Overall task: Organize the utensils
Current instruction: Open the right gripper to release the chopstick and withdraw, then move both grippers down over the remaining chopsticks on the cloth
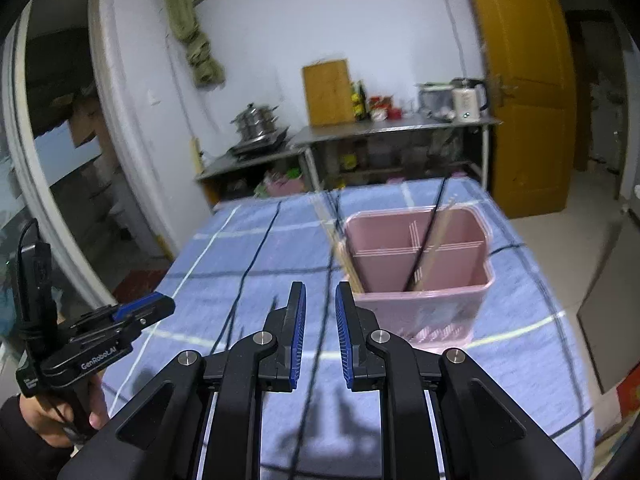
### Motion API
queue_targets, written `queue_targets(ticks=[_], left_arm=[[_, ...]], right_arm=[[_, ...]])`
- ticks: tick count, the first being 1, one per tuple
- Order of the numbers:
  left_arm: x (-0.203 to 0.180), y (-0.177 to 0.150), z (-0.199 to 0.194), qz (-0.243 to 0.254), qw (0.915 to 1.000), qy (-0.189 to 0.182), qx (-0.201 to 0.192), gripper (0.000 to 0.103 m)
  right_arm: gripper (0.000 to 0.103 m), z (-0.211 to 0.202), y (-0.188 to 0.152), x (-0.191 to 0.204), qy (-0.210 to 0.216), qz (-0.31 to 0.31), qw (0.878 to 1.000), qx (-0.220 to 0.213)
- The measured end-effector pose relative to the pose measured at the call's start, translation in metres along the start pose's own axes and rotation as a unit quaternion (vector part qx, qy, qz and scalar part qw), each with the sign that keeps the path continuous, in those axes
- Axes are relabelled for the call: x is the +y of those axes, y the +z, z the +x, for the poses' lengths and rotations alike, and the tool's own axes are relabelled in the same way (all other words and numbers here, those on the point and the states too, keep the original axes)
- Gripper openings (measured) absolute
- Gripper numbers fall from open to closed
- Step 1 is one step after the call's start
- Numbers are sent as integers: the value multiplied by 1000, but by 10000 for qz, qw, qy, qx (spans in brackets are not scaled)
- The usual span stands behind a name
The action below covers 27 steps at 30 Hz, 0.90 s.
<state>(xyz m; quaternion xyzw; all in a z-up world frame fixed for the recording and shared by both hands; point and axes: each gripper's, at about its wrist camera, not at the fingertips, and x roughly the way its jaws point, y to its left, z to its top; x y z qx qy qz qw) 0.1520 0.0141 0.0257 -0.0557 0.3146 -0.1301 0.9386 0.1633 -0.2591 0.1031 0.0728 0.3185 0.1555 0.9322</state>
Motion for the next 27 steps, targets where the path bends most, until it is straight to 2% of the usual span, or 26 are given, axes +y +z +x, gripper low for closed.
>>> queue_targets(ticks=[4, 6, 8, 16, 27], left_arm=[[15, -20, 1, -273, 9993, 67, 235, 25], [25, -27, 4, -454, 9983, 170, 315, 34], [34, -34, 7, -664, 9968, 202, 401, 38], [50, -50, 31, -884, 9933, 213, 708, 38], [57, -48, 90, -874, 9897, 264, 1098, 36]], right_arm=[[16, 16, -18, 17, 174, -111, 9994, 264], [16, 23, -25, 23, 255, -140, 9988, 390], [16, 29, -33, 29, 288, -200, 9981, 507], [16, 58, -53, 41, 355, -311, 9947, 909], [16, 96, -63, 46, 366, -352, 9909, 1246]])
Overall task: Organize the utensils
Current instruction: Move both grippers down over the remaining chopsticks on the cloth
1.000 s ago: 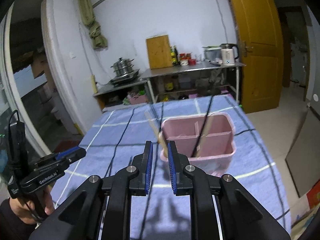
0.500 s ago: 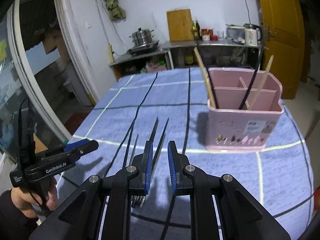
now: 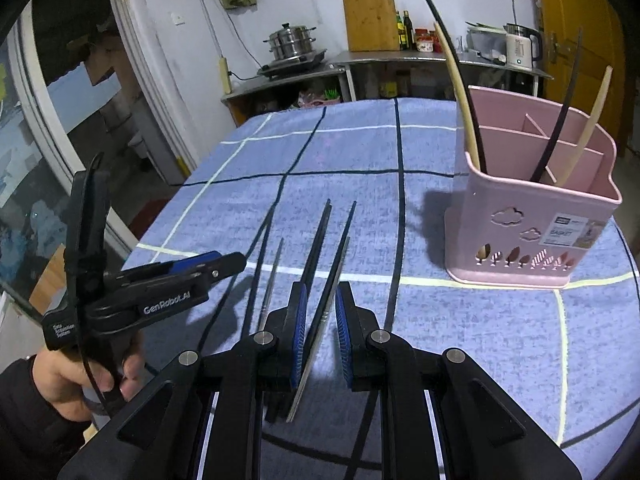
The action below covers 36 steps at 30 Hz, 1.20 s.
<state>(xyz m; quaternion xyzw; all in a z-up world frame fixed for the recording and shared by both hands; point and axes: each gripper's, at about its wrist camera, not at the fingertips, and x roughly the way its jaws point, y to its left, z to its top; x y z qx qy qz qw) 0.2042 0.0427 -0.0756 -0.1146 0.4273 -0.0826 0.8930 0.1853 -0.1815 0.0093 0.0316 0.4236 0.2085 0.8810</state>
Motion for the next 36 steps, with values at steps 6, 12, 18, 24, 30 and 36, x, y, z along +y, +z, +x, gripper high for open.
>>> queue_targets(ticks=[6, 12, 18, 24, 30, 36], left_arm=[[5, 8, 19, -89, 9999, 80, 108, 32], [5, 16, 35, -90, 9996, 164, 191, 22], [1, 19, 40, 82, 9994, 310, 137, 10], [7, 20, 37, 181, 9991, 339, 206, 10], [25, 18, 30, -51, 9997, 116, 227, 10], [30, 17, 29, -104, 9997, 53, 234, 10]], right_arm=[[16, 22, 5, -4, 12, 122, 9998, 124], [16, 37, 7, -1, 95, 129, 9996, 211], [16, 48, 8, -1, 99, 147, 9994, 297], [16, 68, 17, 5, 108, 88, 9992, 380], [15, 98, 23, 9, 107, 61, 9983, 567], [11, 121, 27, 7, 117, 101, 9973, 721]])
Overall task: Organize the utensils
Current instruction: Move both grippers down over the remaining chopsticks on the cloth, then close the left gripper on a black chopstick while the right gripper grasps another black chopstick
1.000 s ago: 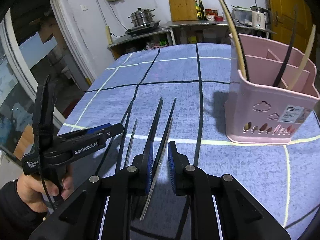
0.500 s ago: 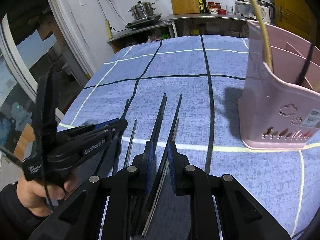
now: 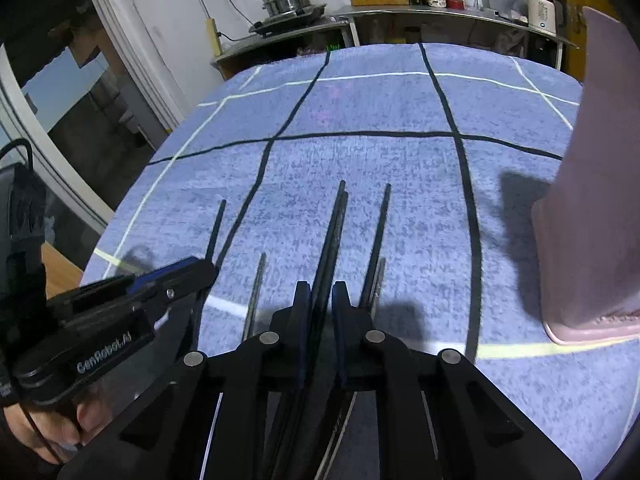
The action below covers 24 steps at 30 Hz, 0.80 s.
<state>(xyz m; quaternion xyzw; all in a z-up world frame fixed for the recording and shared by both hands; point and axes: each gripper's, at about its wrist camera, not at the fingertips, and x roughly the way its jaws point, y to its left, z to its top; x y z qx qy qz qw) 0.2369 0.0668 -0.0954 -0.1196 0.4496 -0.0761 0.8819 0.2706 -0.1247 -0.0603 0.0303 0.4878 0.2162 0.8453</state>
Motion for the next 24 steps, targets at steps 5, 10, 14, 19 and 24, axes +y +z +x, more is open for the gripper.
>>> queue_targets(ticks=[5, 10, 14, 19, 24], left_arm=[[2, 0, 0, -104, 9999, -71, 21, 10], [1, -1, 0, -151, 9998, -91, 38, 10], [1, -1, -1, -180, 9998, -94, 54, 10], [-3, -3, -2, -175, 9998, -16, 87, 10], [-9, -2, -1, -184, 9996, 138, 188, 10]], right_arm=[[11, 1, 0, -2, -12, 63, 10000, 15], [11, -3, -1, -8, 67, 246, 9997, 13], [11, -3, -2, -11, 85, 330, 9994, 11], [11, -4, -2, -11, -134, 296, 9995, 48], [11, 1, 2, -3, -345, 80, 9993, 153]])
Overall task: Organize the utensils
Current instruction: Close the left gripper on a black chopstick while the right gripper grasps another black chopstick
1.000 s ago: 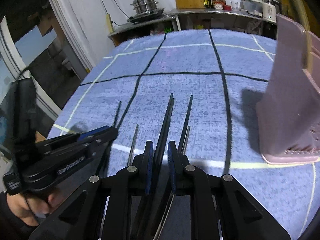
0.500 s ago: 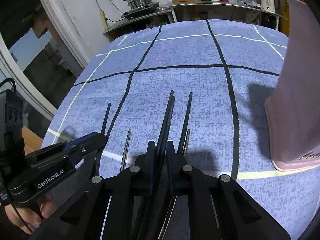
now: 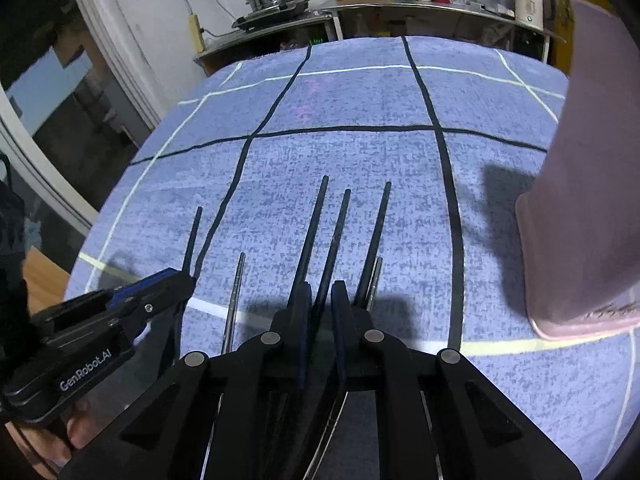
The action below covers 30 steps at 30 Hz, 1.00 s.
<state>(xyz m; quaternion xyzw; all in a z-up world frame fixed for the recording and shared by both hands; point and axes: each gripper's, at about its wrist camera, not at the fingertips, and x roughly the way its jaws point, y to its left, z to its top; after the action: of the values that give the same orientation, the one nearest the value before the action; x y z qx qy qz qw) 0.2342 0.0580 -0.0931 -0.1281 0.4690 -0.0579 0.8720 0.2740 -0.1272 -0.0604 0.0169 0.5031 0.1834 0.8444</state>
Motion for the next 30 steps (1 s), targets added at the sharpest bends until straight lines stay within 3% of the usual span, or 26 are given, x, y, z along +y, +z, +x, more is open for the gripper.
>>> queue_targets(ticks=[12, 20, 30], left_arm=[[-5, 2, 2, -134, 9990, 301, 294, 10], [1, 5, -2, -206, 9992, 151, 298, 6], [-12, 17, -61, 40, 9995, -62, -309, 5]], right_arm=[[8, 5, 5, 4, -147, -137, 9997, 100], [6, -13, 9, 2, 86, -65, 9999, -58], [6, -72, 14, 11, 317, -141, 9974, -637]])
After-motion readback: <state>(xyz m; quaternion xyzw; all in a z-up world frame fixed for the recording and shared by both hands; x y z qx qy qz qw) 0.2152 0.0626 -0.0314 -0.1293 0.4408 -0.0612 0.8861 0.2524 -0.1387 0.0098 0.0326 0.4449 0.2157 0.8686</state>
